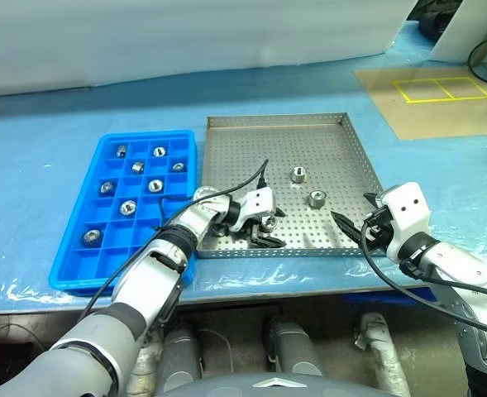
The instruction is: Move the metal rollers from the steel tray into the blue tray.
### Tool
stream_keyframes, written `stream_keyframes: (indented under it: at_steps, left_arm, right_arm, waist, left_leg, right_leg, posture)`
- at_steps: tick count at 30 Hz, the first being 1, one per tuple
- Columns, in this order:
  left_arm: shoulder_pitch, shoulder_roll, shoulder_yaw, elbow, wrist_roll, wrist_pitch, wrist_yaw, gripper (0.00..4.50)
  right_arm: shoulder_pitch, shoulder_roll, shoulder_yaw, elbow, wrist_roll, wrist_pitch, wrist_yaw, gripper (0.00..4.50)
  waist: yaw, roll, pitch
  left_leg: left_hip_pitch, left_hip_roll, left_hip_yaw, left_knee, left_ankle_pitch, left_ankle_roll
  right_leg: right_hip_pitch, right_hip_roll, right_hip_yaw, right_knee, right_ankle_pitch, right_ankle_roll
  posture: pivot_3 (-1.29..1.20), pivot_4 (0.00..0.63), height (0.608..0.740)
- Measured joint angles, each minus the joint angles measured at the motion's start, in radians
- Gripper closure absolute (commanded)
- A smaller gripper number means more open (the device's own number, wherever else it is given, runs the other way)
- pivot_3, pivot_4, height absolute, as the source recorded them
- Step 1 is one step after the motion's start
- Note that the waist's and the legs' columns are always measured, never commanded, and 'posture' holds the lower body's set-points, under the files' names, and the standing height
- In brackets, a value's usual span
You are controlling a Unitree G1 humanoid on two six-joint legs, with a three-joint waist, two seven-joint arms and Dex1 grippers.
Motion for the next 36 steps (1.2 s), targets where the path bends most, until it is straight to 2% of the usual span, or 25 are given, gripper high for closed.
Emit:
stream_keyframes:
  at_steps: [3, 6, 9, 11, 15, 20, 27, 32, 36]
  left_arm:
    - [-0.007, -0.011, 0.002, 0.021, 0.006, -0.006, 0.032, 0.52]
    - [-0.012, -0.013, 0.004, 0.034, 0.011, -0.015, 0.051, 1.09]
    - [-0.015, -0.013, 0.008, 0.042, 0.011, -0.017, 0.04, 2.04]
    - [-0.019, -0.013, 0.013, 0.05, 0.013, -0.018, 0.077, 2.04]
    - [-0.021, -0.008, 0.017, 0.056, 0.017, -0.026, 0.09, 2.76]
    - [-0.03, -0.003, 0.02, 0.068, 0.039, -0.037, 0.177, 2.76]
    - [-0.023, 0.022, 0.096, 0.04, -0.023, -0.037, 0.136, 2.76]
    - [-0.022, 0.091, 0.194, -0.121, -0.143, 0.001, 0.047, 2.76]
    - [0.004, 0.173, 0.208, -0.262, -0.178, 0.065, 0.003, 2.76]
  right_arm:
    - [0.011, -0.002, 0.0, -0.015, 0.001, 0.002, -0.003, 0.43]
    - [0.015, -0.002, 0.0, -0.015, 0.004, 0.003, -0.009, 0.43]
    - [0.022, -0.002, 0.0, -0.015, 0.004, 0.005, -0.011, 0.43]
    - [0.021, -0.002, 0.0, -0.015, 0.005, 0.005, -0.013, 0.43]
    - [0.012, -0.005, 0.0, -0.015, 0.006, 0.006, -0.014, 0.43]
    - [0.001, -0.014, 0.002, -0.015, 0.01, 0.006, -0.009, 0.43]
    - [-0.031, -0.037, 0.007, -0.013, 0.023, 0.006, 0.007, 0.43]
    - [-0.153, -0.07, 0.053, 0.02, 0.043, 0.003, 0.05, 0.43]
    - [-0.26, -0.08, 0.119, 0.093, 0.046, -0.012, 0.095, 0.43]
  waist:
    - [-0.001, 0.0, 0.0]
    - [-0.002, 0.0, 0.0]
    - [-0.004, 0.0, -0.001]
    - [-0.007, 0.0, -0.001]
    - [-0.015, 0.0, -0.001]
    - [-0.021, 0.0, -0.001]
    - [-0.023, 0.0, 0.0]
    - [-0.017, 0.0, 0.0]
    - [-0.007, 0.0, 0.0]
  left_leg:
    - [0.0, 0.0, 0.0, 0.0, 0.0, 0.0]
    - [0.0, 0.0, 0.0, 0.001, -0.001, 0.001]
    - [0.001, 0.0, 0.0, 0.001, -0.002, 0.003]
    - [0.001, -0.001, 0.0, 0.001, -0.002, 0.003]
    - [0.001, -0.001, 0.0, 0.001, -0.003, 0.004]
    - [0.001, -0.002, -0.001, 0.001, -0.003, 0.004]
    - [-0.002, -0.001, -0.001, 0.0, -0.003, 0.004]
    - [-0.003, -0.001, -0.001, -0.002, -0.001, 0.007]
    - [-0.003, -0.001, 0.0, -0.004, -0.001, 0.007]
  right_leg:
    - [0.001, 0.0, 0.0, -0.001, 0.0, 0.0]
    - [0.003, 0.0, 0.0, -0.004, 0.001, 0.002]
    - [0.005, 0.0, 0.0, -0.007, 0.001, 0.002]
    - [0.006, -0.001, -0.001, -0.007, 0.001, 0.002]
    - [0.006, -0.001, -0.001, -0.009, 0.001, 0.002]
    - [0.007, -0.002, -0.001, -0.009, 0.001, 0.002]
    - [0.004, -0.002, -0.002, -0.009, 0.001, 0.002]
    - [0.001, -0.002, -0.002, -0.008, 0.001, 0.002]
    - [0.0, -0.002, -0.002, -0.009, 0.001, 0.002]
  posture:
    - [-0.61, 0.15, 0.74]
    - [-0.6, 0.15, 0.74]
    - [-0.6, 0.15, 0.74]
    - [-0.59, 0.15, 0.74]
    - [-0.58, 0.15, 0.74]
    - [-0.56, 0.15, 0.74]
    - [-0.51, 0.15, 0.74]
    - [-0.43, 0.15, 0.74]
    - [-0.33, 0.15, 0.74]
